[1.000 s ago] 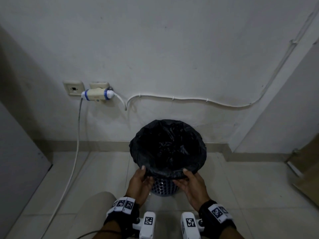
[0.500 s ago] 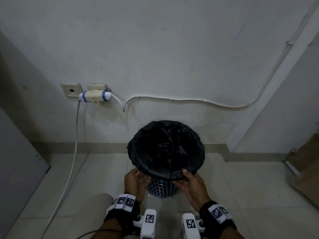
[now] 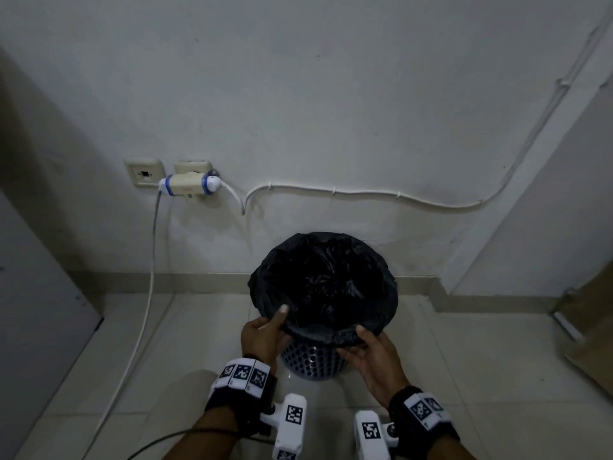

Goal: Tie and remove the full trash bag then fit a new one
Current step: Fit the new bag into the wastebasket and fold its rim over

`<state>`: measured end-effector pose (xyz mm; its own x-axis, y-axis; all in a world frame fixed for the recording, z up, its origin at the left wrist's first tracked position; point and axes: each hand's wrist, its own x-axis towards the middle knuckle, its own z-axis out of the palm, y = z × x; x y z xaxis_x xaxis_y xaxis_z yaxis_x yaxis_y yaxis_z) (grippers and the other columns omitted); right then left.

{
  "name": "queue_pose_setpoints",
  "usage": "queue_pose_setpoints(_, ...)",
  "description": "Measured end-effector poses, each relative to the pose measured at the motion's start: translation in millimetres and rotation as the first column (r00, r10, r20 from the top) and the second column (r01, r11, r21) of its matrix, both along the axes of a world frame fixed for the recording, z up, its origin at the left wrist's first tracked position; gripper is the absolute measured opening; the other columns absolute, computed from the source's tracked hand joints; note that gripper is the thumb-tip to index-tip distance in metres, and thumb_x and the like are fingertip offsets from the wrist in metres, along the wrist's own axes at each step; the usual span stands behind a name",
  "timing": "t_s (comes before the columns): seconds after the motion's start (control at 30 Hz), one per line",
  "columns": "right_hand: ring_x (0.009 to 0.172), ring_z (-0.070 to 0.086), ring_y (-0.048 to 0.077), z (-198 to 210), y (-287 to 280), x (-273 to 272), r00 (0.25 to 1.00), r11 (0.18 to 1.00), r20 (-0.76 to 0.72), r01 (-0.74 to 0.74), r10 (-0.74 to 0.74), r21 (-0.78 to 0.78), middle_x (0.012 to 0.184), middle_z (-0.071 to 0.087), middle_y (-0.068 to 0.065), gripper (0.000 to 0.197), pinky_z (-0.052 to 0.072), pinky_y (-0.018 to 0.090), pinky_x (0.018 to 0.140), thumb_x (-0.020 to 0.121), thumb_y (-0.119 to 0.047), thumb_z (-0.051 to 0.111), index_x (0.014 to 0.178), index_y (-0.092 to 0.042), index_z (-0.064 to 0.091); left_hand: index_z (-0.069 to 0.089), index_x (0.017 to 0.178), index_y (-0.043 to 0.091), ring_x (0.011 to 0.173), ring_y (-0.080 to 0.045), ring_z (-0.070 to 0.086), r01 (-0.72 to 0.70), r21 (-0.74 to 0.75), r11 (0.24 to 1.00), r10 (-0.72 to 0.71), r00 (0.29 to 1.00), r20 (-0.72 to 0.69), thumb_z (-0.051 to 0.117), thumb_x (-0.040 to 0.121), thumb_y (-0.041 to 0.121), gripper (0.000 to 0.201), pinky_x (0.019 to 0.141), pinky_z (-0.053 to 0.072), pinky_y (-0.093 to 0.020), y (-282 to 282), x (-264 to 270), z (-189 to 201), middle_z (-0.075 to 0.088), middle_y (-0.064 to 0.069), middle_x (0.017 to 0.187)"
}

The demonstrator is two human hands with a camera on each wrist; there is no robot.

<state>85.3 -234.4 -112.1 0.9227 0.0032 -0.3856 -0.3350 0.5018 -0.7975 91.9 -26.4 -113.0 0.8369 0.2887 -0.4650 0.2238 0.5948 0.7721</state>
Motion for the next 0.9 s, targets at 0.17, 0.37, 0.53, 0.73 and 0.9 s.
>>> queue_pose_setpoints(0.17,0.106,0.067,0.036,3,-9,5,0.998,0.998,-0.030,0.060,-0.060,0.005,0.121,0.069,0.015,0.038,0.056,0.046,0.083,0.095,-0.011,0.059,0.132,-0.007,0.056,0.061,0.116,-0.010,0.090,-0.034,0.066,0.060,-0.158,0.986,-0.061,0.998,-0.001,0.062,0.089,0.003,0.030,0.067,0.058,-0.033,-11,5,-7,0.063,-0.030,0.118)
queue_pose_setpoints(0.37,0.115,0.062,0.034,8,-15,-5,0.991,0.998,-0.136,-0.003,0.012,0.068,0.121,0.067,0.015,0.044,0.047,0.050,0.104,0.092,-0.042,0.060,0.124,-0.012,0.060,0.057,0.127,0.010,0.110,-0.031,0.064,0.193,-0.307,0.932,-0.168,0.980,0.105,0.055,0.094,0.005,0.033,0.081,0.059,-0.037,-57,-13,-9,0.065,-0.015,0.124)
queue_pose_setpoints(0.53,0.109,0.067,0.031,1,-8,-10,0.997,0.999,-0.073,0.024,-0.021,0.040,0.122,0.069,0.013,0.043,0.056,0.043,0.090,0.093,-0.018,0.063,0.134,-0.008,0.055,0.057,0.127,0.008,0.115,-0.028,0.062,0.206,-0.244,0.948,-0.188,0.977,0.098,0.050,0.099,0.025,0.034,0.102,0.047,-0.042,-65,-27,-15,0.065,-0.013,0.125)
queue_pose_setpoints(0.73,0.103,0.064,0.028,0,-9,-5,0.997,0.999,-0.082,0.008,-0.005,0.047,0.125,0.068,0.011,0.035,0.054,0.039,0.086,0.095,-0.015,0.060,0.129,-0.013,0.059,0.053,0.119,-0.004,0.112,-0.033,0.061,-0.050,-0.213,0.976,0.044,0.998,-0.033,0.043,0.102,0.015,0.027,0.085,0.051,-0.036,-44,-18,-25,0.064,-0.018,0.119)
queue_pose_setpoints(0.9,0.099,0.064,0.027,3,-7,-7,0.997,0.999,-0.078,0.017,-0.014,0.043,0.121,0.069,0.011,0.031,0.054,0.040,0.084,0.096,-0.013,0.059,0.127,-0.011,0.059,0.052,0.091,0.003,0.061,-0.022,0.054,-0.057,-0.140,0.989,0.042,0.993,-0.109,0.045,0.101,0.009,0.014,0.051,0.055,-0.023,-39,-8,-24,0.053,-0.014,0.079)
